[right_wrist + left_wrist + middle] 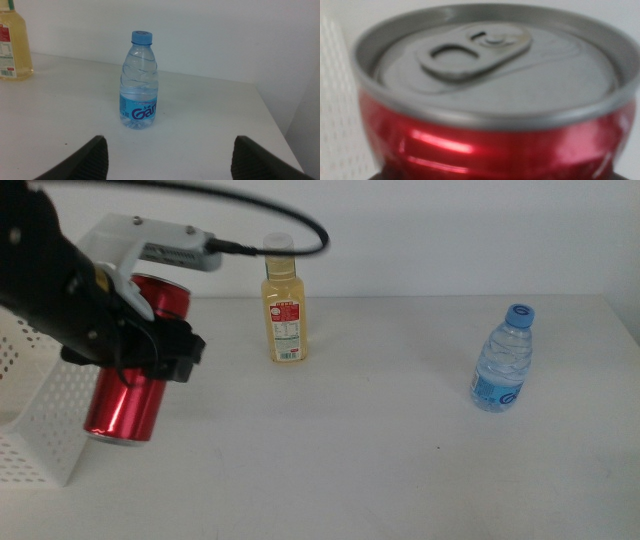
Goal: Use arms to grab the bottles and put them into the dustbin to the left of the table.
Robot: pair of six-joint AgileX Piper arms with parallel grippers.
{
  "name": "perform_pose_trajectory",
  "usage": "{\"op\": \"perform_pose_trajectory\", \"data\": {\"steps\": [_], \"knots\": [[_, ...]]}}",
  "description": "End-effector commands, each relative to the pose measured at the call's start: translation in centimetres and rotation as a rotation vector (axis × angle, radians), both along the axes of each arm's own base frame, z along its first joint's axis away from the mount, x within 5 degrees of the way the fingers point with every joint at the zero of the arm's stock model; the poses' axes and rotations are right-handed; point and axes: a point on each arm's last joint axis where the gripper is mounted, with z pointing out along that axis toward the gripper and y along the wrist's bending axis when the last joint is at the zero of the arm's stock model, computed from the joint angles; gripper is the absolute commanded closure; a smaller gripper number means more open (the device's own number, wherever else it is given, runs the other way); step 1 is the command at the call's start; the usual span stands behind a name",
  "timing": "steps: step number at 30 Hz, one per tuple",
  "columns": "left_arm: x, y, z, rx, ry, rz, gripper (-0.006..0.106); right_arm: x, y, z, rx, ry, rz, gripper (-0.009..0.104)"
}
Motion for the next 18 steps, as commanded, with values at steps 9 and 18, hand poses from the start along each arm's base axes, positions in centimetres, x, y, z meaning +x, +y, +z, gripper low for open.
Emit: {"op": "perform_pose_trajectory", "data": {"steps": [9, 18], "knots": [[4.6, 5.4, 3.5, -0.076, 0.06, 0.133, 0.106, -0.2, -0.1, 1.2, -0.001, -0.118, -0.011, 0.031], [5.9, 10.7, 5.3, -0.076, 0.083, 0.215, 0.106, -0.2, -0.1, 1.2, -0.001, -0.118, -0.011, 0.031]]}}
